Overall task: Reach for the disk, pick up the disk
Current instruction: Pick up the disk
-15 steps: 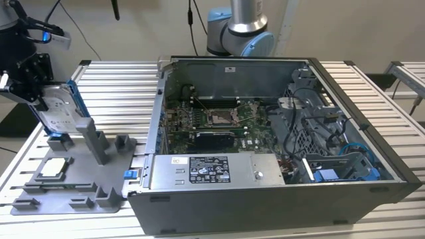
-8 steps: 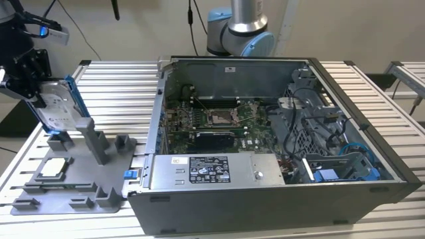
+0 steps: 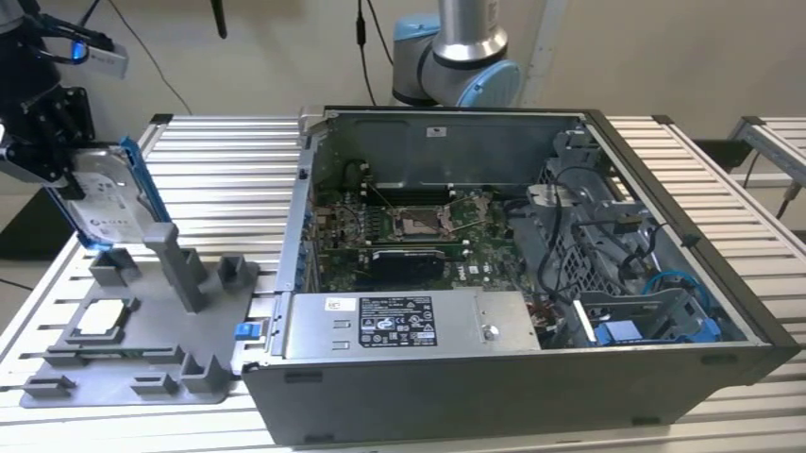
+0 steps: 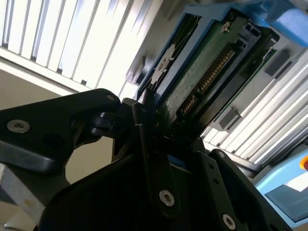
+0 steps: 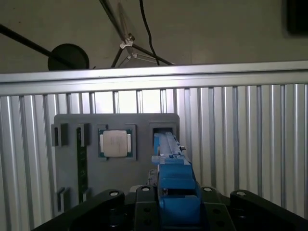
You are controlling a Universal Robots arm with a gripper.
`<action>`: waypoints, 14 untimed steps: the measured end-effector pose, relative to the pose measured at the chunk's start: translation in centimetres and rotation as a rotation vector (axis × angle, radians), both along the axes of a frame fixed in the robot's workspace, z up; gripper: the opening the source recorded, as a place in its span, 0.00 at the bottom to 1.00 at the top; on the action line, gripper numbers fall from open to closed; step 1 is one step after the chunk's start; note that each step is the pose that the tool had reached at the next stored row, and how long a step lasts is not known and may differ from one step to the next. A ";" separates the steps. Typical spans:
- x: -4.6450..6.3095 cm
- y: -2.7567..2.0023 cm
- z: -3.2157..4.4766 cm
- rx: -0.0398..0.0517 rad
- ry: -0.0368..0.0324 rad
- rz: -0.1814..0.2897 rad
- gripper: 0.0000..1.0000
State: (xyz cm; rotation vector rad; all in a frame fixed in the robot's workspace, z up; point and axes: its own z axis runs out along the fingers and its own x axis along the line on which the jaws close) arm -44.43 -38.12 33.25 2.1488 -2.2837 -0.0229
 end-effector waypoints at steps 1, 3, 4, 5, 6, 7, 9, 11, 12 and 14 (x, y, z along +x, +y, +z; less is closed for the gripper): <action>0.0 0.00 0.09 0.0000 0.0000 0.000 0.00; 0.0 0.00 0.25 0.0000 0.0000 0.000 0.00; 0.0 0.00 0.33 0.0000 0.0000 0.000 0.00; 0.0 0.00 0.41 0.0000 -0.0001 0.000 0.00; 0.0 0.00 0.49 0.0000 0.0000 0.000 0.00; 0.0 0.00 0.57 0.0000 0.0000 0.000 0.00; 0.0 0.00 0.73 0.0000 0.0001 0.000 0.00; 0.0 0.00 0.88 -0.0001 0.0000 0.000 0.00; 0.0 0.00 0.96 -0.0001 0.0001 0.000 0.00; 0.0 0.00 1.12 0.0000 0.0000 0.000 0.00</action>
